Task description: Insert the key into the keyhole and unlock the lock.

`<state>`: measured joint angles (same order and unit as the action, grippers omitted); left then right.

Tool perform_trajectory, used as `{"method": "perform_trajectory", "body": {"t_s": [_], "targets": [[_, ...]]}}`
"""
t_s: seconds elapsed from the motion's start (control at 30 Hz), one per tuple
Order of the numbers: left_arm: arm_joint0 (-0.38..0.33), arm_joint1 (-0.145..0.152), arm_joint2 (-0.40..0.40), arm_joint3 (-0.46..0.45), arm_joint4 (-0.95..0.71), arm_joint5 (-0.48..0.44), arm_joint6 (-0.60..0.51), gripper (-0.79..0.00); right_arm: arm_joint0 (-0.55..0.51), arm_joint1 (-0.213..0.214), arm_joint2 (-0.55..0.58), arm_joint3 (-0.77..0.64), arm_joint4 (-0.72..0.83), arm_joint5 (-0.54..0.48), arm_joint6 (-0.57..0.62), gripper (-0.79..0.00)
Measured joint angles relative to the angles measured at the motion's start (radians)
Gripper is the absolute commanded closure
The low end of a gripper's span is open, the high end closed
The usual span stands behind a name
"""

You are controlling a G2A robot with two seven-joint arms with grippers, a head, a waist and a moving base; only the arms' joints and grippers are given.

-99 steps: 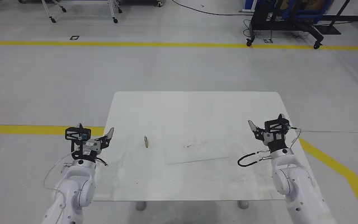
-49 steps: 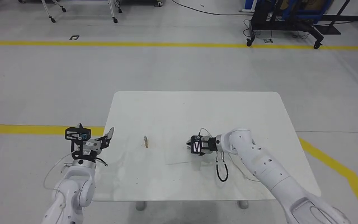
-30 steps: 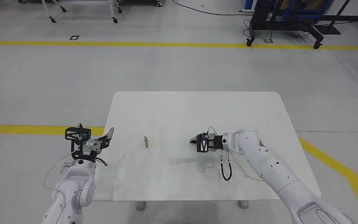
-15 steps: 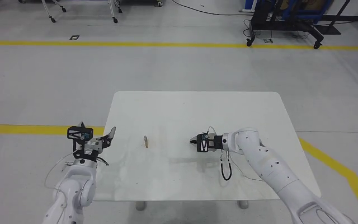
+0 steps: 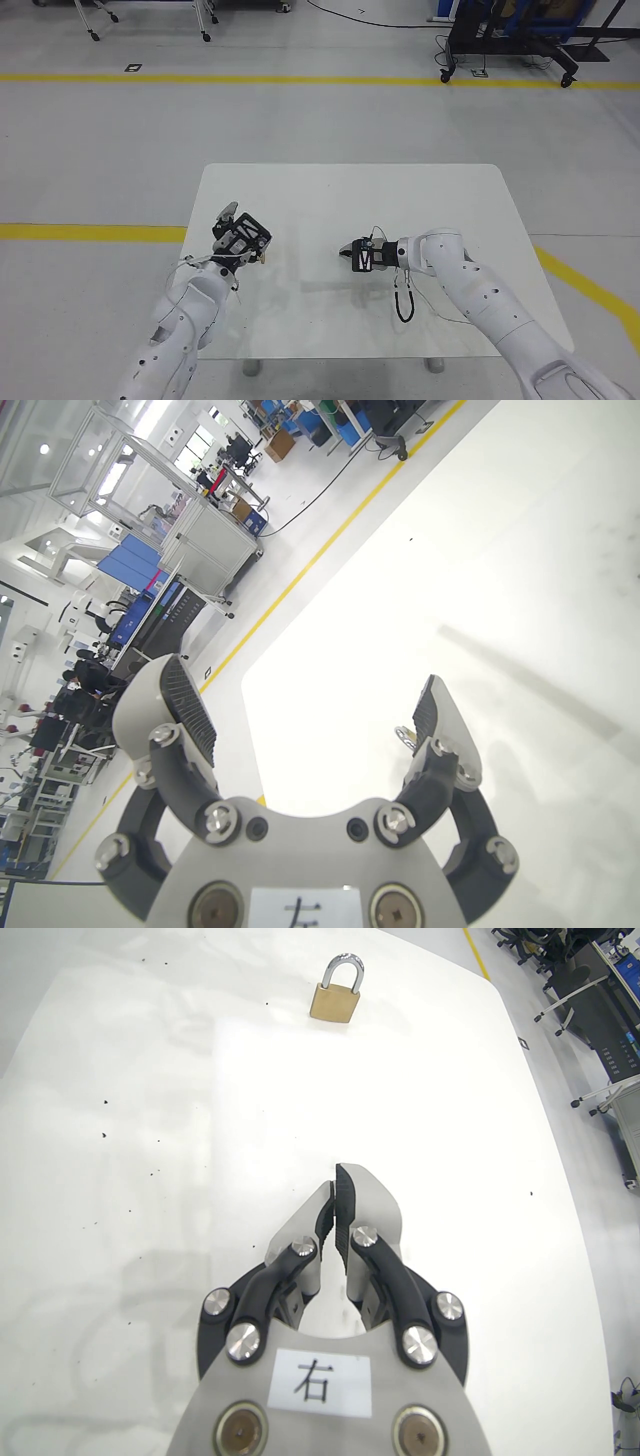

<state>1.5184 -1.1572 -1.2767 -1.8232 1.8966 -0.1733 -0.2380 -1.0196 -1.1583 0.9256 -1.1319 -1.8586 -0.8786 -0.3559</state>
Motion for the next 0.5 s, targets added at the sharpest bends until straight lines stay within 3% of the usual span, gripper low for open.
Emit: {"method": "perform_trajectory", "body": {"t_s": [0.1,0.3,0.4,0.5], "targets": [[-0.022,-0.002,0.043,0.01,0.028,-0.056,0.016,-0.785,0.0,0.0,0.0,0.0,0.0,0.0,0.0,0.0],[-0.194,-0.038,0.253,0.13,0.064,-0.228,-0.04,-0.785,0.0,0.0,0.0,0.0,0.0,0.0,0.0,0.0],[-0.283,-0.066,0.363,0.217,0.126,-0.222,-0.141,-0.785,0.0,0.0,0.0,0.0,0.0,0.0,0.0,0.0],[-0.33,-0.085,0.412,0.299,0.14,-0.195,-0.19,-0.785,0.0,0.0,0.0,0.0,0.0,0.0,0.0,0.0]]}}
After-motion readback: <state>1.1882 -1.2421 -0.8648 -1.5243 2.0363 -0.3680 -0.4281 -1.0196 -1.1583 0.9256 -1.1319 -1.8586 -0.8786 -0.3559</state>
